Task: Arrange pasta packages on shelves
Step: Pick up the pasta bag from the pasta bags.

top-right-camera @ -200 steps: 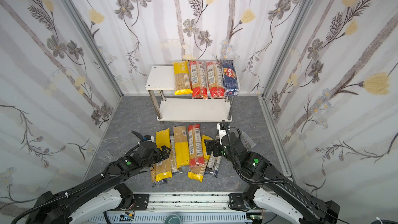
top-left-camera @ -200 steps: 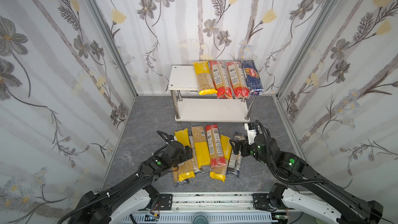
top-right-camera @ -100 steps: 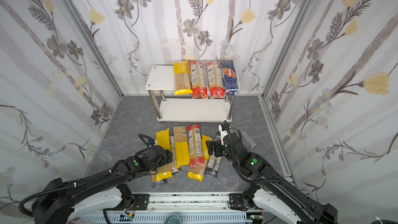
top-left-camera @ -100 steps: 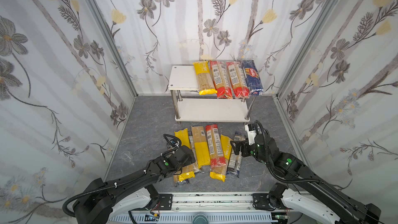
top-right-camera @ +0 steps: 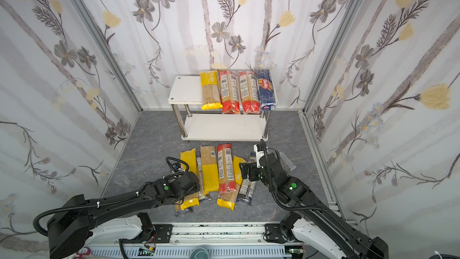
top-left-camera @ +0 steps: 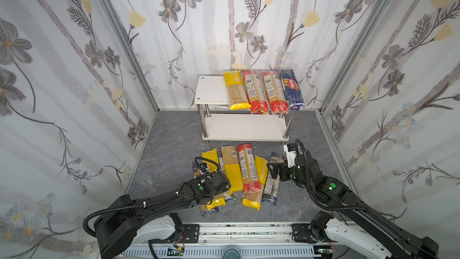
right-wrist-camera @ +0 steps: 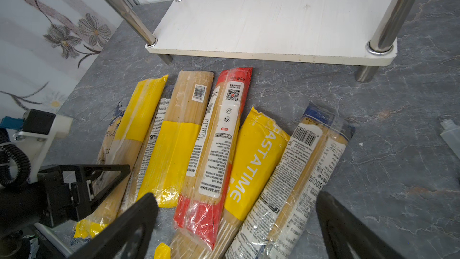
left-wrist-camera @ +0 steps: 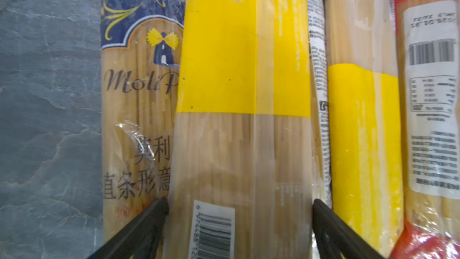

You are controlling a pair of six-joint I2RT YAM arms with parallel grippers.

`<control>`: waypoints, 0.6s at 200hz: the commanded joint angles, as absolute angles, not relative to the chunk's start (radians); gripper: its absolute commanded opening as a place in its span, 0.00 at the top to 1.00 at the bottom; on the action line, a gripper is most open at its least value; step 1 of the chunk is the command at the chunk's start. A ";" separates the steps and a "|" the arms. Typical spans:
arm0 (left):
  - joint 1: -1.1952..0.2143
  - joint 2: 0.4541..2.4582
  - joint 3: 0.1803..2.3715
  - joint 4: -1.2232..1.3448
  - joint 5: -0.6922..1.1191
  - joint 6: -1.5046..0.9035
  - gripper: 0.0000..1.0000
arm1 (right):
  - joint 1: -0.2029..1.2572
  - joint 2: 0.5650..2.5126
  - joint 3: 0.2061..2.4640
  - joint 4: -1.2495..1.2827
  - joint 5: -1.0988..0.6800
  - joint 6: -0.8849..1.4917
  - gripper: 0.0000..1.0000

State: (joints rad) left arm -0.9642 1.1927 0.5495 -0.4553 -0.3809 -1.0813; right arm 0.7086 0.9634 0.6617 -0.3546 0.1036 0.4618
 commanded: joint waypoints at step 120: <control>-0.917 1.250 0.671 -0.531 -0.303 -0.963 0.99 | 0.652 0.982 0.638 -0.277 0.024 0.433 0.00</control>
